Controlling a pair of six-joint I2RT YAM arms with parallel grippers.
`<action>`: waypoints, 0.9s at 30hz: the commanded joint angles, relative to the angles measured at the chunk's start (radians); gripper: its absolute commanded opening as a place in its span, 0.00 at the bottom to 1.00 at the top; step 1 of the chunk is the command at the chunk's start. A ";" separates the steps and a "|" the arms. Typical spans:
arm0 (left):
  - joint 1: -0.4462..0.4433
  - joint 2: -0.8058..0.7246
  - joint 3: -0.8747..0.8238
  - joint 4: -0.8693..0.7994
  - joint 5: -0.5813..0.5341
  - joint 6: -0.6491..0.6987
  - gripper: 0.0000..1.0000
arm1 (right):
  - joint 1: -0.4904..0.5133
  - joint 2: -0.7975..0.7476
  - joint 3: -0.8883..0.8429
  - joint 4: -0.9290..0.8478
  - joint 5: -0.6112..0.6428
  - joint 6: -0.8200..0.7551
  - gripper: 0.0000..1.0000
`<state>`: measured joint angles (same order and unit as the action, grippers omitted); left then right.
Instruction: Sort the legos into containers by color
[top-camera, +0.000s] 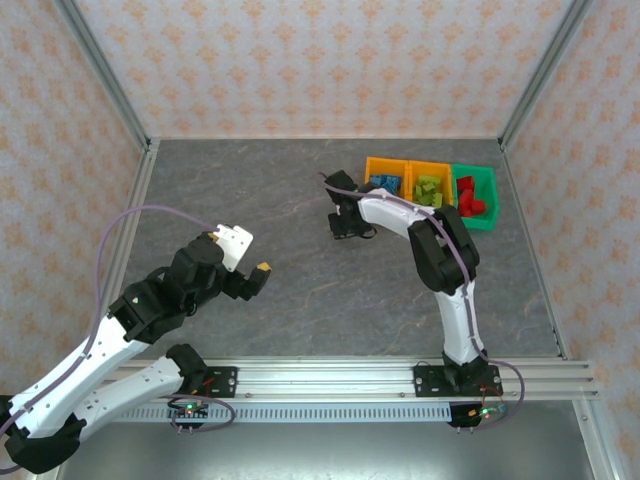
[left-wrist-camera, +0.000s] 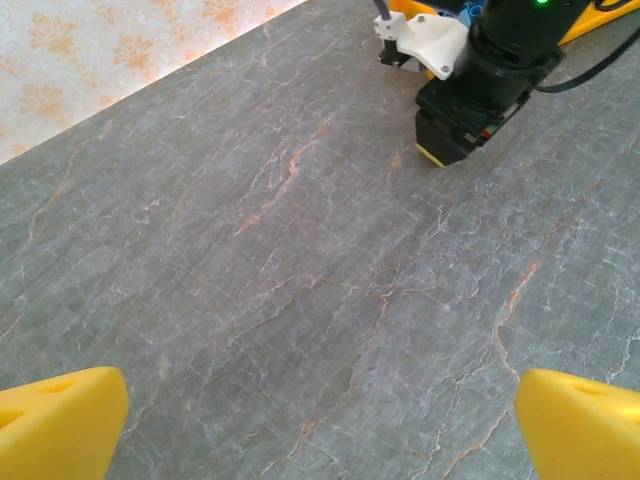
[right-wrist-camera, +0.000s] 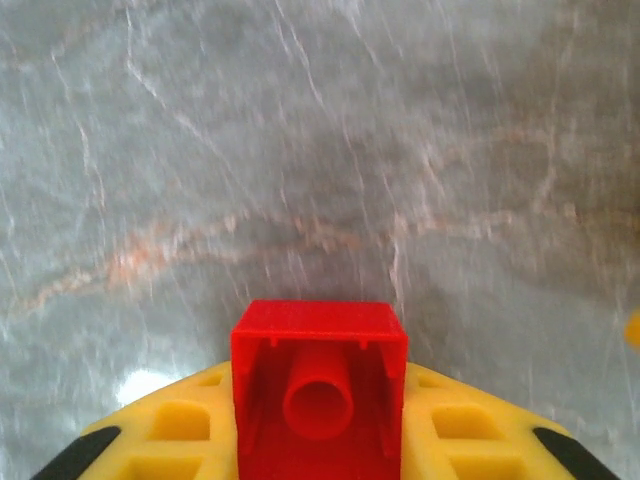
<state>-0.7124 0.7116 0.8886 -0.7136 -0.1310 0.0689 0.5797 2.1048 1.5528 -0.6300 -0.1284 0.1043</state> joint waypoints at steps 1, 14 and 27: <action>0.011 -0.011 0.007 -0.002 0.022 -0.010 1.00 | -0.001 -0.154 -0.096 0.073 -0.004 0.055 0.24; 0.013 -0.034 0.003 0.011 0.048 -0.011 1.00 | -0.275 -0.722 -0.459 0.270 0.114 0.303 0.20; 0.014 -0.043 -0.002 0.009 0.024 -0.020 1.00 | -0.740 -0.319 -0.134 0.188 0.043 0.384 0.24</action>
<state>-0.7105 0.6804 0.8886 -0.7136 -0.0872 0.0685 -0.1452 1.7428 1.3422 -0.3920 -0.0887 0.4686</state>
